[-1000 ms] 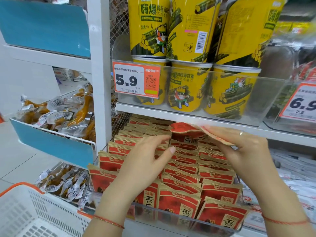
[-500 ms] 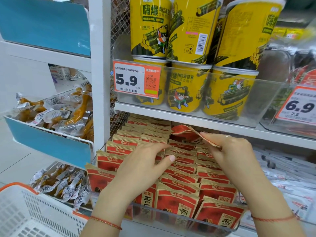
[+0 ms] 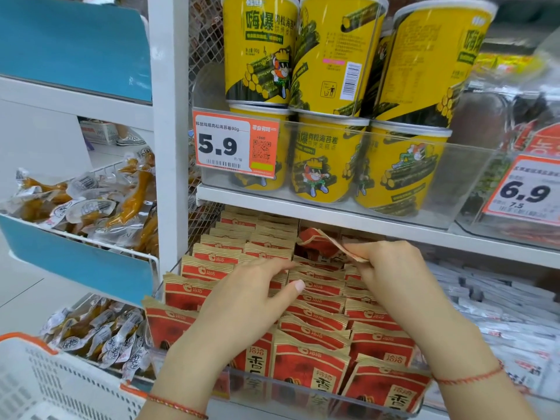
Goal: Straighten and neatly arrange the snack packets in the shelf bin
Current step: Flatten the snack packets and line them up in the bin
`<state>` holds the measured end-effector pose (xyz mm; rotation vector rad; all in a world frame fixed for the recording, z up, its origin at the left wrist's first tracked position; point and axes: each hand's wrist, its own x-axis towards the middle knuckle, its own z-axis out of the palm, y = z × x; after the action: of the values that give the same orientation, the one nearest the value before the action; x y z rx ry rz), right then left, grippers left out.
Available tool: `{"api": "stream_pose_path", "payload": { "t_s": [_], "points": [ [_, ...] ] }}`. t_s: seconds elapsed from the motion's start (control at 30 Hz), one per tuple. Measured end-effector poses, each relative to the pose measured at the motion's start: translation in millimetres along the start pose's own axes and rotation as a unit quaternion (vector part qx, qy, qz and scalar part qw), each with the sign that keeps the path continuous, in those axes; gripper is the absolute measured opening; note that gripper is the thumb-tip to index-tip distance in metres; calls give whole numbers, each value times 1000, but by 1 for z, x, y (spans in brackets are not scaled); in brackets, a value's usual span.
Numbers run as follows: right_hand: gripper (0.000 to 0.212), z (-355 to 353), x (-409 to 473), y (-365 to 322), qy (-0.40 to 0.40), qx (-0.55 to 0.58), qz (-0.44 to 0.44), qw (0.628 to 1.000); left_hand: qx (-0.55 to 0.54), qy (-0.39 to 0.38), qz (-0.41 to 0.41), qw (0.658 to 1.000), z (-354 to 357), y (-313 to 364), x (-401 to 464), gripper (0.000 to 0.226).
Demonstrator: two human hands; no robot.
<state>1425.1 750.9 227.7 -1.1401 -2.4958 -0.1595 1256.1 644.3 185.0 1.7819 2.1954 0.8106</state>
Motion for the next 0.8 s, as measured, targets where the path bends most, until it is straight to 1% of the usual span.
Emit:
{"api": "stream_pose_path", "payload": {
  "t_s": [0.1,0.17,0.27,0.37,0.43,0.5,0.6,0.67,0.73,0.8],
  "points": [
    [39,-7,-7,-4,-27,-42,-9,999,-4,-1,0,1000,-1,0,0,49],
    [38,-6,-5,-7,-34,-72,-13,997,-3,-1,-1,1000,0,-1,1,50],
    [32,11,6,-8,-34,-76,-9,996,-3,-1,-3,1000,0,-1,1,50],
    [25,29,18,1,-33,-26,3,999,-14,-3,2,1000,-2,-1,0,48],
    [23,29,23,4,2,23,9,1000,-18,-5,3,1000,-2,-2,0,48],
    [30,26,25,1,22,49,3,999,-17,-7,3,1000,-2,-2,-1,48],
    [43,20,17,-4,8,55,0,998,-13,-6,4,1000,-3,-1,-1,49],
    [48,14,4,-5,-10,31,-6,999,-14,-4,5,1000,-3,-1,-1,49],
    [51,3,-12,-4,-25,-30,-18,999,-16,-4,6,1000,-2,-1,-2,49],
    [48,-8,-23,-6,-36,-83,-37,995,-16,-4,7,1000,-2,-1,-1,49]
  ]
}}
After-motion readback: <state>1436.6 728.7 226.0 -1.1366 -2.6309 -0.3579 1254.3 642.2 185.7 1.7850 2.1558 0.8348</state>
